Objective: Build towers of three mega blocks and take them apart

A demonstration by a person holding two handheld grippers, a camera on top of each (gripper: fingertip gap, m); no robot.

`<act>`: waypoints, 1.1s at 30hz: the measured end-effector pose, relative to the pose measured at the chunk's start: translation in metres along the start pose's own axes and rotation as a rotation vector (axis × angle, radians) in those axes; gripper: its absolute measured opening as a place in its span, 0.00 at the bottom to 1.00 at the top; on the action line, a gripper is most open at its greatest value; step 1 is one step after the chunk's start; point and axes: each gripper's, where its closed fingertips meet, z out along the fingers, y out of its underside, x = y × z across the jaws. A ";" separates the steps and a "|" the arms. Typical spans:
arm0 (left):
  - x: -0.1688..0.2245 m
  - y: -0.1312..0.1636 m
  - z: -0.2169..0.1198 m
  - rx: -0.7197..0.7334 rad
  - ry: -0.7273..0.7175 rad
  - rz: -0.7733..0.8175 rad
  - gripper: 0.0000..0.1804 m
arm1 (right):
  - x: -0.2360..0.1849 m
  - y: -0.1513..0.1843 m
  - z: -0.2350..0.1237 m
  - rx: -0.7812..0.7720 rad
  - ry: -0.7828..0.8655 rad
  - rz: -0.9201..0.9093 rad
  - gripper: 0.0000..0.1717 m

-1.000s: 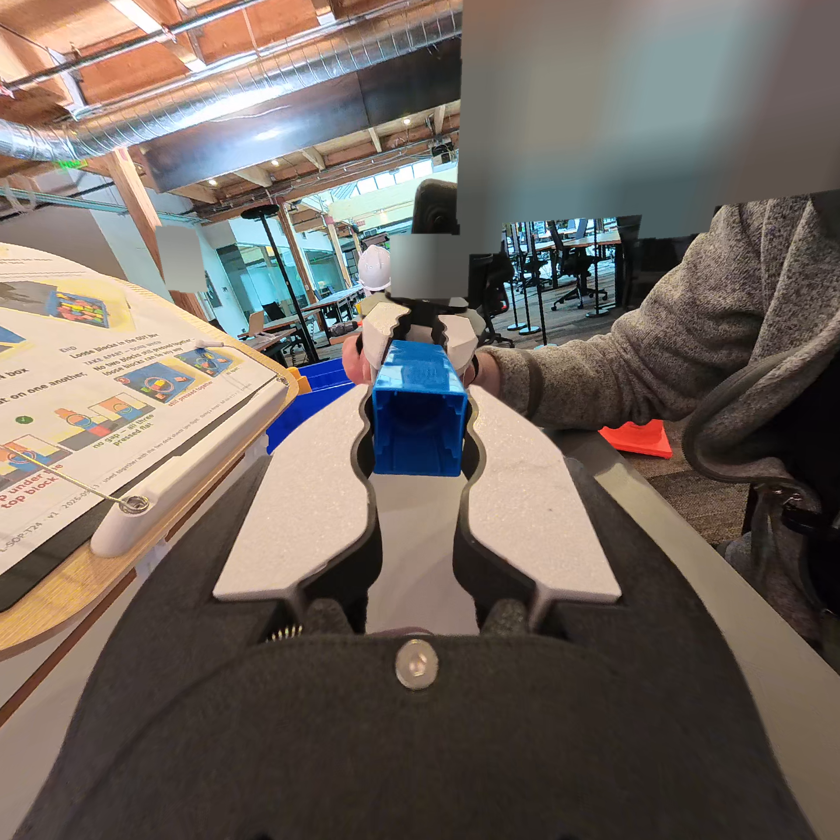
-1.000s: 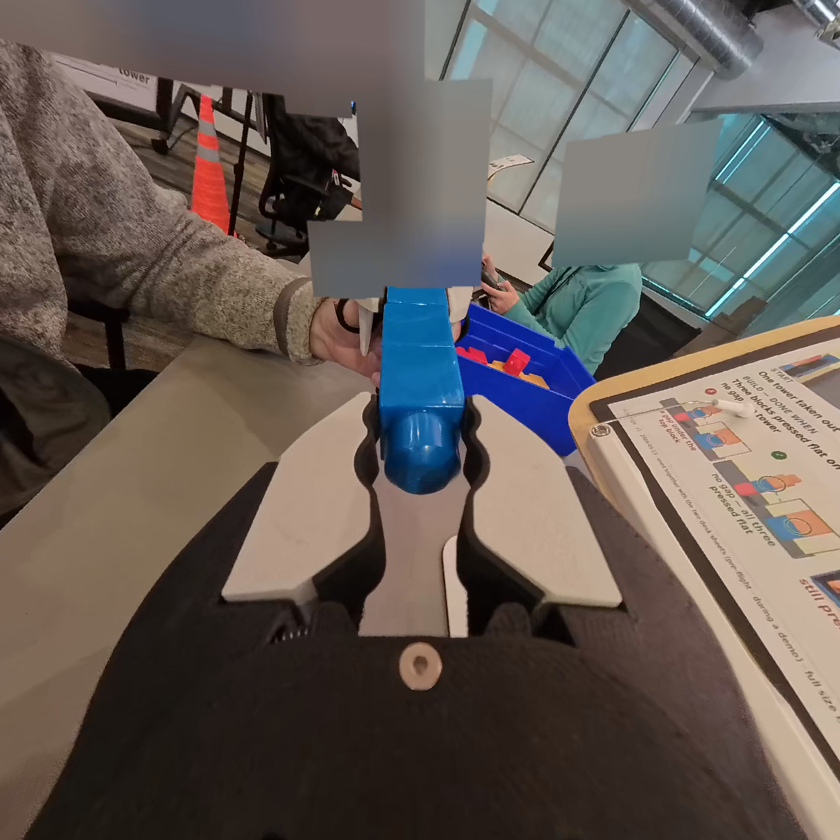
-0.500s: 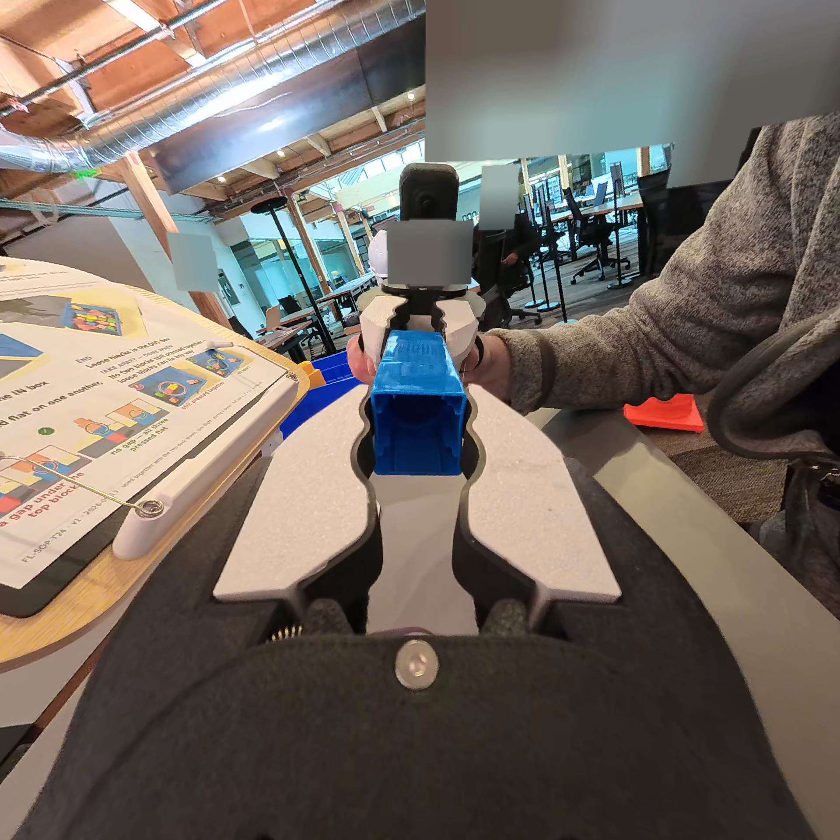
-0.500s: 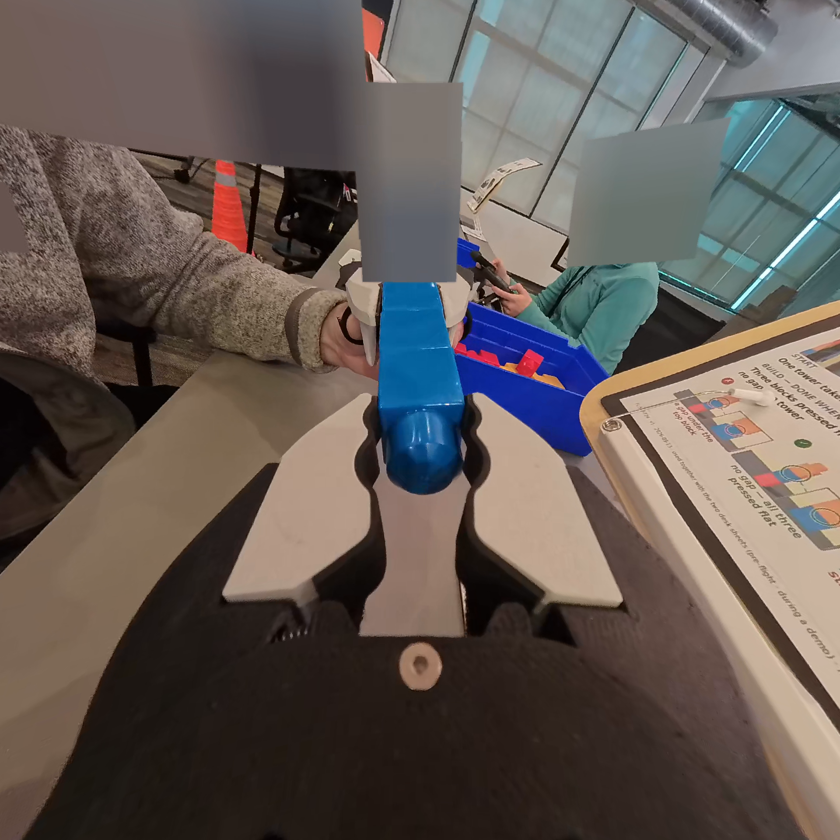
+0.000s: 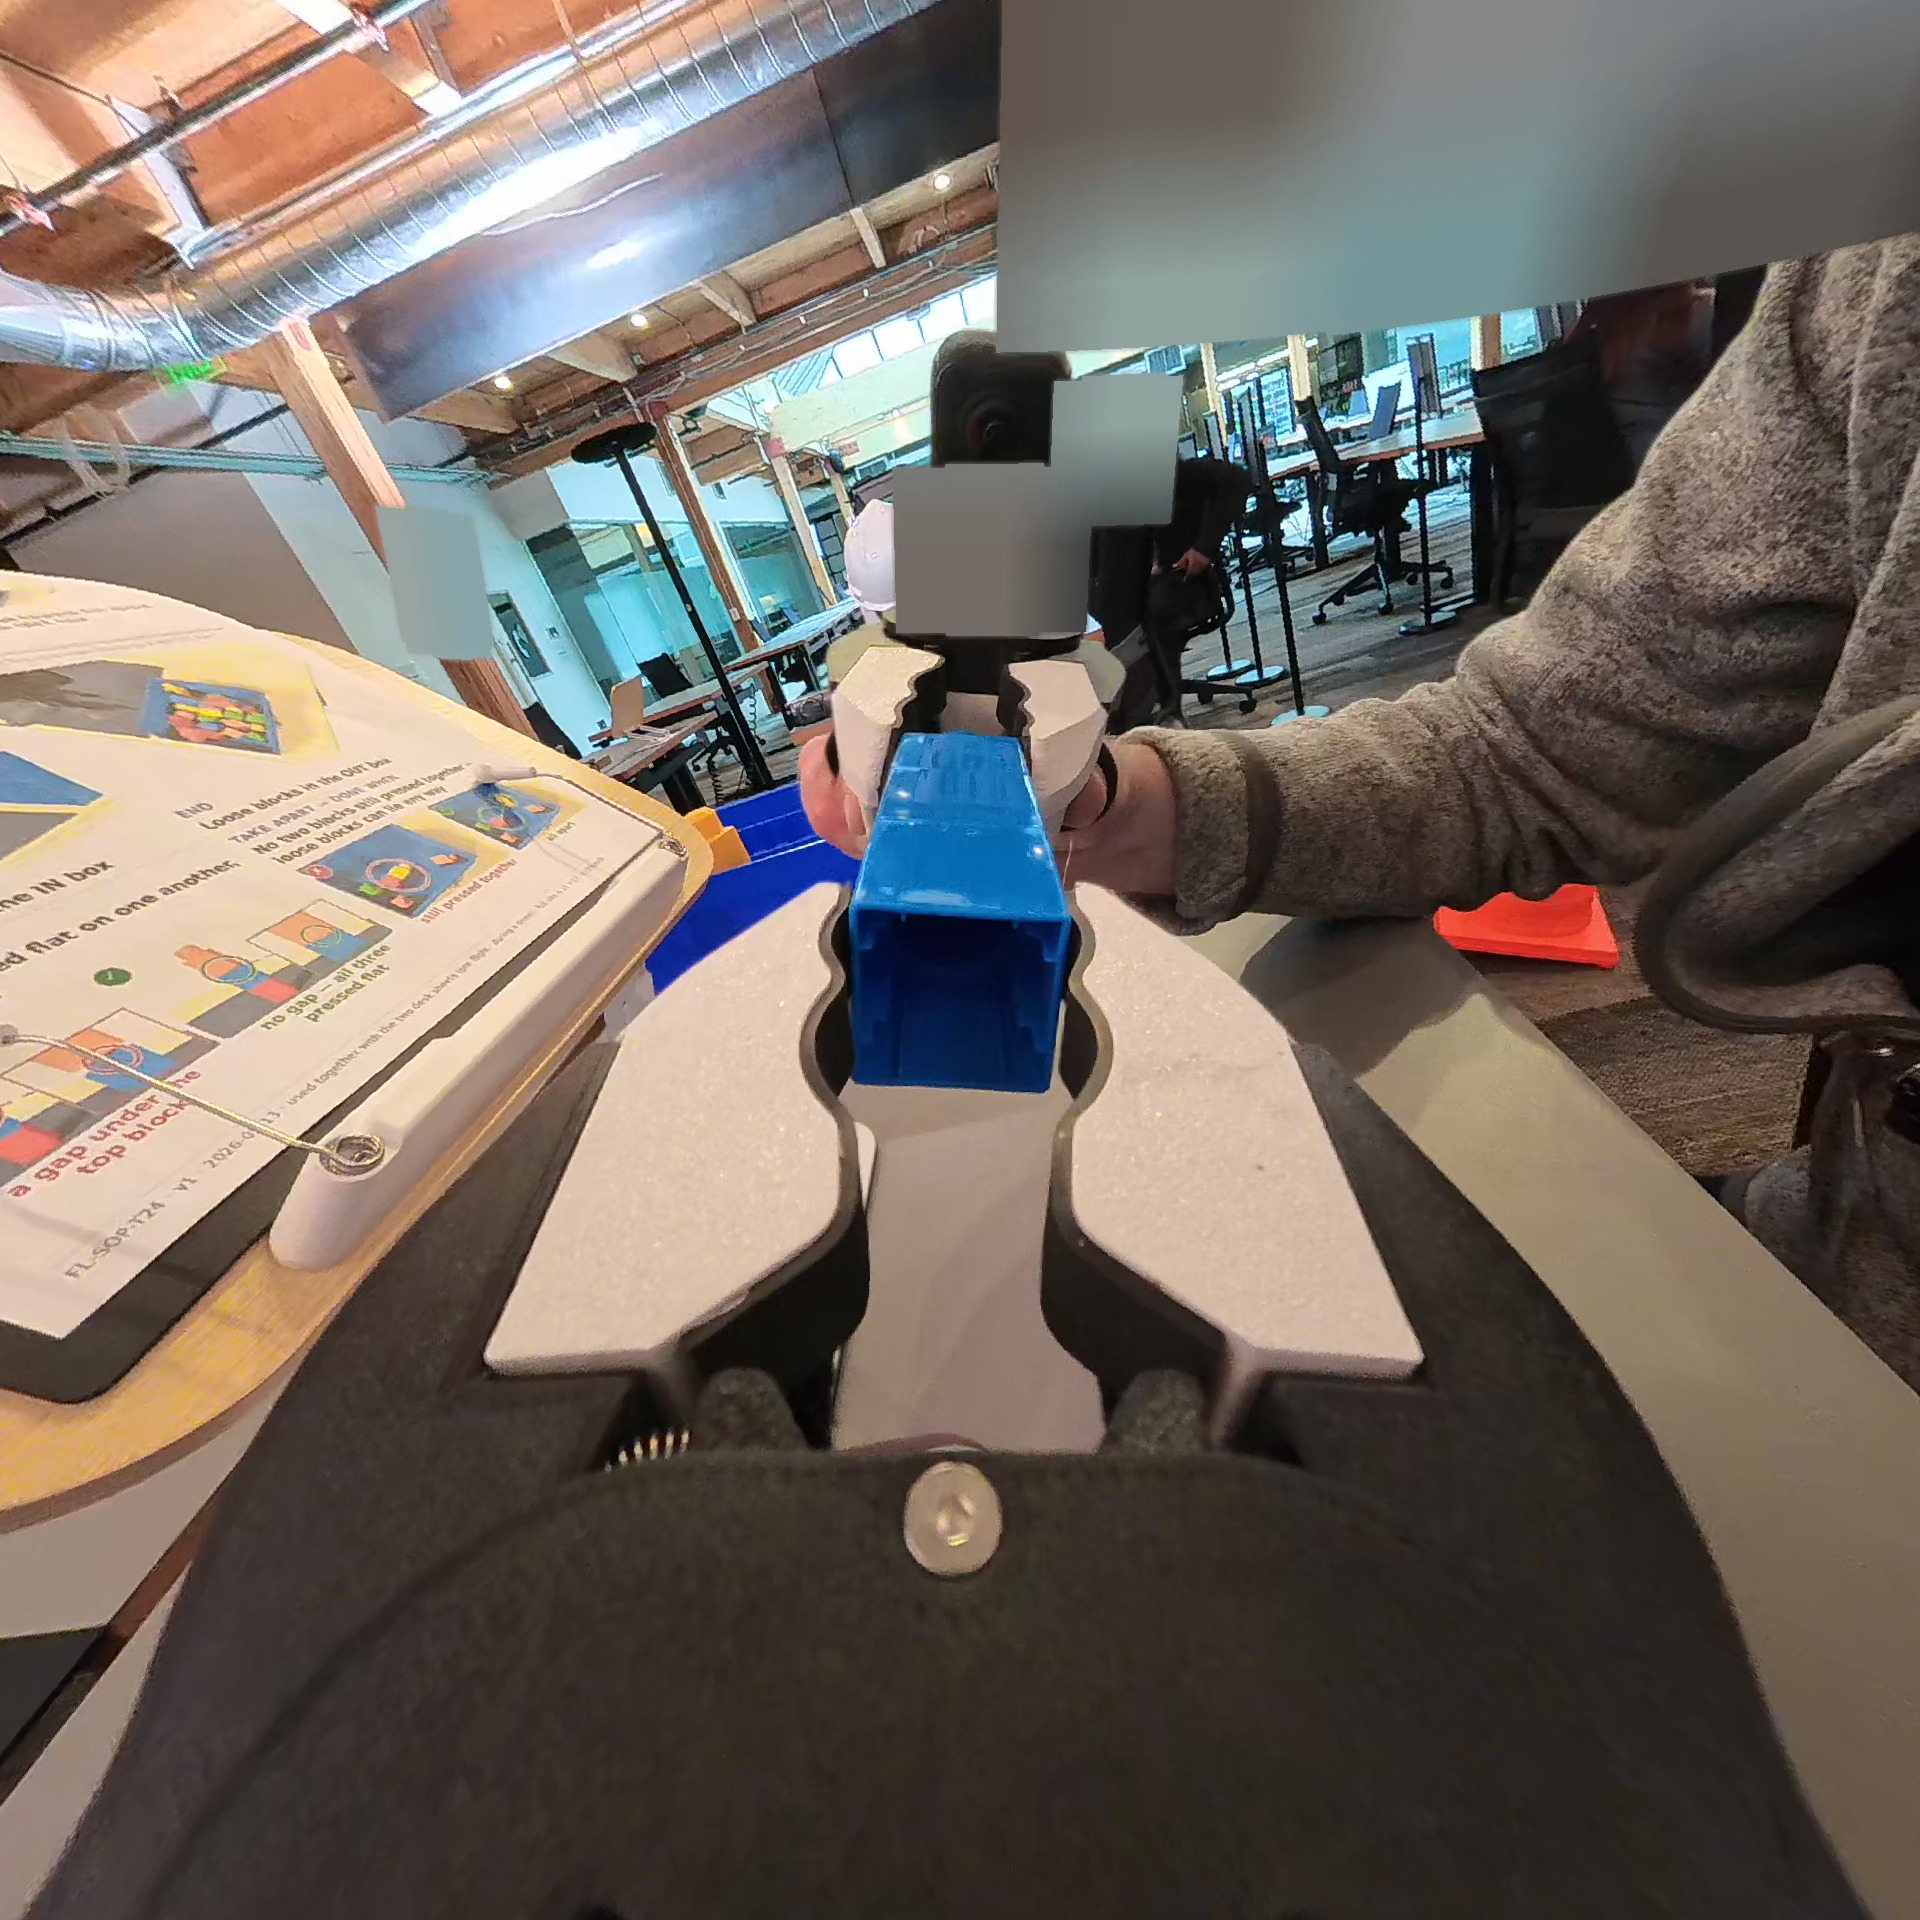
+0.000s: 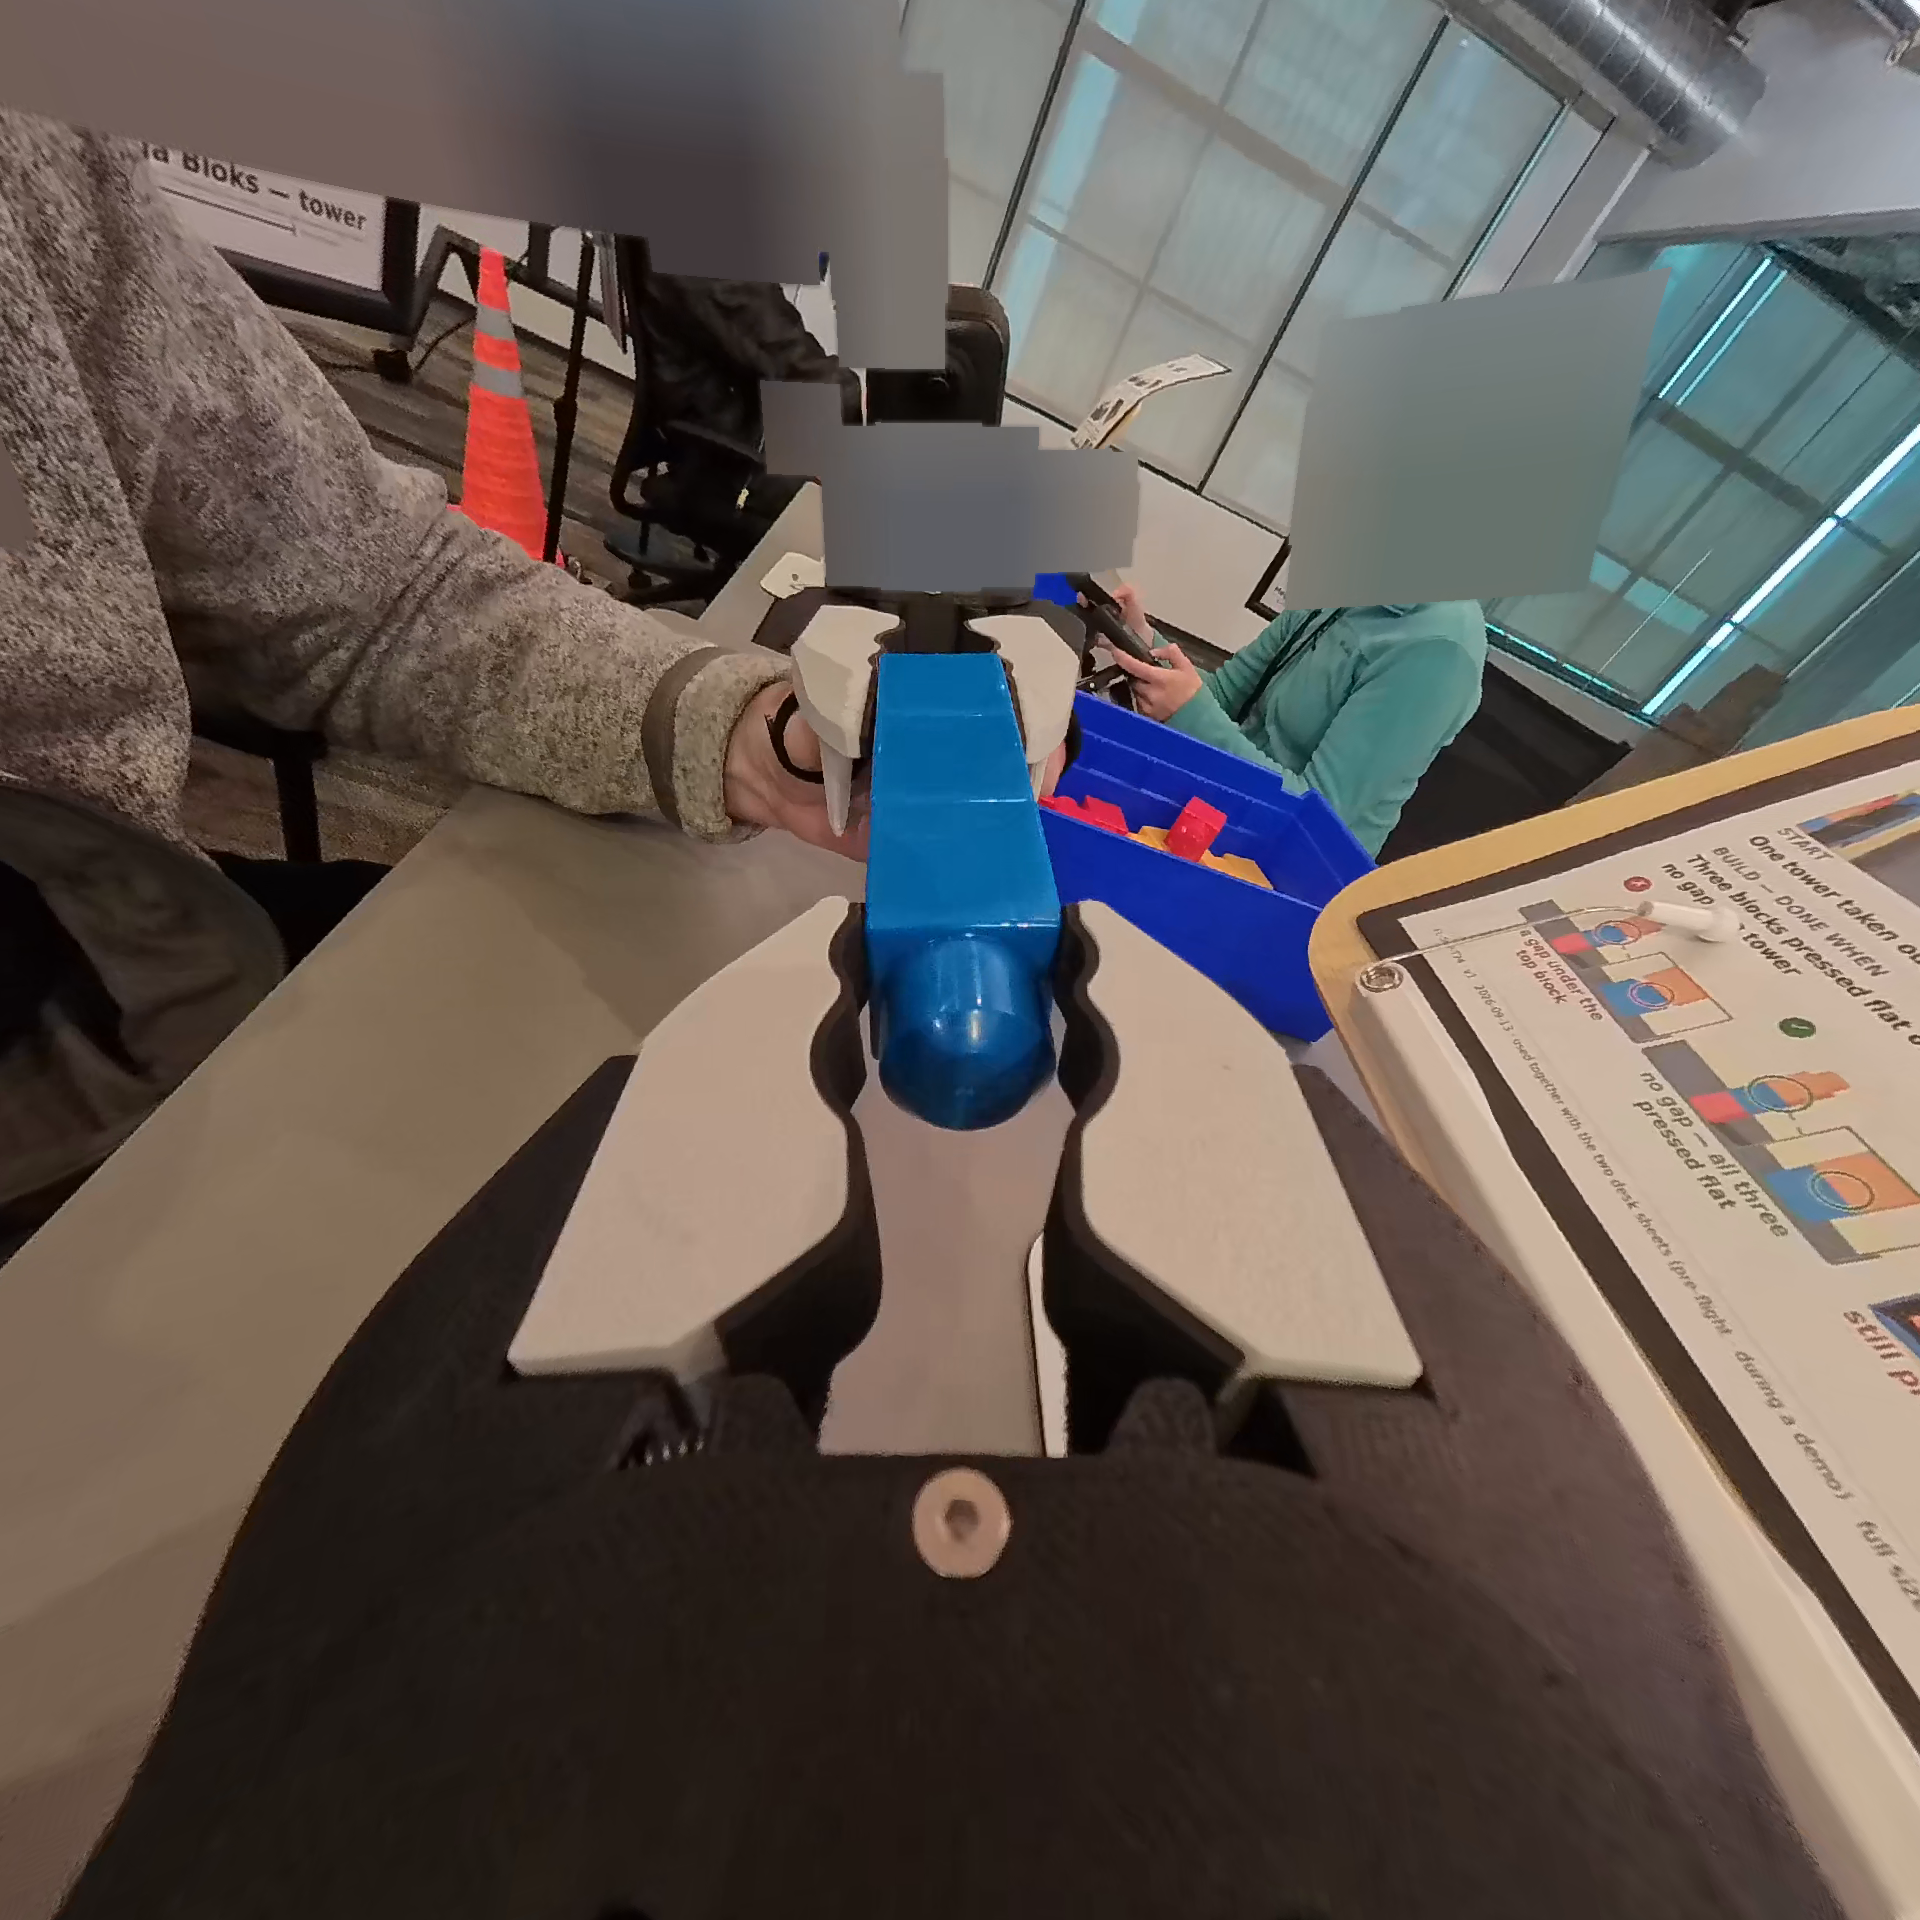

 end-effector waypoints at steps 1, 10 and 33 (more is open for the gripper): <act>0.000 0.000 0.000 -0.002 -0.002 -0.004 0.20 | 0.000 0.000 0.000 0.001 0.001 0.005 0.21; -0.009 0.007 -0.001 -0.014 -0.030 -0.053 0.31 | 0.004 0.002 -0.030 -0.060 0.057 0.026 0.21; 0.009 0.143 0.036 -0.574 -0.037 0.129 0.00 | 0.098 -0.015 -0.352 -1.159 0.553 -0.009 0.21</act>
